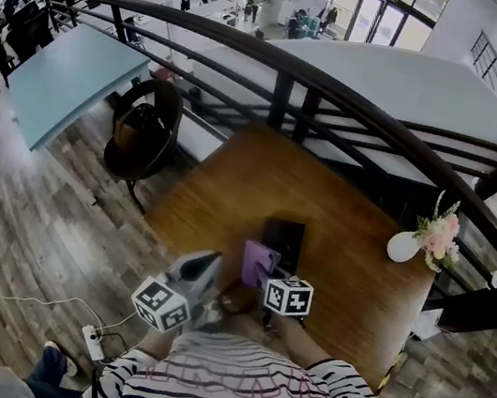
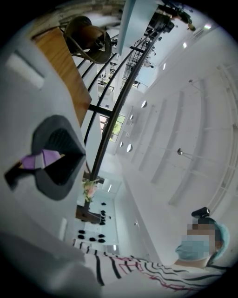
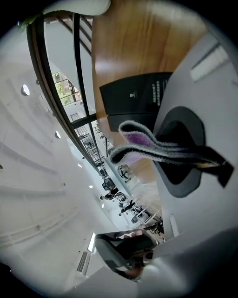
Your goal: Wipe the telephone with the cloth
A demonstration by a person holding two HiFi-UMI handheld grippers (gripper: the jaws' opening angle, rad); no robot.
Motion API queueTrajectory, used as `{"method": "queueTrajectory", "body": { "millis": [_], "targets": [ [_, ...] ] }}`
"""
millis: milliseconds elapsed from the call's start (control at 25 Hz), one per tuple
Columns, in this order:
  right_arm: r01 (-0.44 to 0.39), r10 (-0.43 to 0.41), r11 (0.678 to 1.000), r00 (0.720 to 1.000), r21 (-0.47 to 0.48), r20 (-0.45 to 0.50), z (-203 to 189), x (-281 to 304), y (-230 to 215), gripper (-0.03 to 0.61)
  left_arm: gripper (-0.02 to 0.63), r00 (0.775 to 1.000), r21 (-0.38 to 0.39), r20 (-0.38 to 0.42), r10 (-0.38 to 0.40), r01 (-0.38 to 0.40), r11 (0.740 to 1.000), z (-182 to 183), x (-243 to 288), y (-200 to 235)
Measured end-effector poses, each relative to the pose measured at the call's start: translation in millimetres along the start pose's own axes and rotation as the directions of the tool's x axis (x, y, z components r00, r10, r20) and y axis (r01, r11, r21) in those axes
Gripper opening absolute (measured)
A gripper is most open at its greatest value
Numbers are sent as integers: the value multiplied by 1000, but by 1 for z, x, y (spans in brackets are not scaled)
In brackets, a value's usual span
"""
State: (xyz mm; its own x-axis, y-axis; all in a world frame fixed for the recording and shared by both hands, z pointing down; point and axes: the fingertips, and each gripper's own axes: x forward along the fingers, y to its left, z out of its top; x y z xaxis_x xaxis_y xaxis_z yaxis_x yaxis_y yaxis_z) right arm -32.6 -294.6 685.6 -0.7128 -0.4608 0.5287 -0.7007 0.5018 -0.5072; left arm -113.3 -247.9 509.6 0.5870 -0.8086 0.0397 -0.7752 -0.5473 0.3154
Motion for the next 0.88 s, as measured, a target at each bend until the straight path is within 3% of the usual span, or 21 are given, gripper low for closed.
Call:
{"method": "queueTrajectory", "body": {
  "millis": [320,600,880],
  "targets": [
    [162,-163,986,987,38,12,-10,-34,-64,37,0,999,-5,-16,-40,40,999,-2,10,-6],
    [302,-310,947,949,112,53,-11,-82,-118,37,0,996,-3,-26,-82,82,997,-4,20,-16],
    [330,-344,932,935,153,81,-10,-96,-121,37,0,995,-8,-30,-91,91,996,-4,16,-18]
  ]
}}
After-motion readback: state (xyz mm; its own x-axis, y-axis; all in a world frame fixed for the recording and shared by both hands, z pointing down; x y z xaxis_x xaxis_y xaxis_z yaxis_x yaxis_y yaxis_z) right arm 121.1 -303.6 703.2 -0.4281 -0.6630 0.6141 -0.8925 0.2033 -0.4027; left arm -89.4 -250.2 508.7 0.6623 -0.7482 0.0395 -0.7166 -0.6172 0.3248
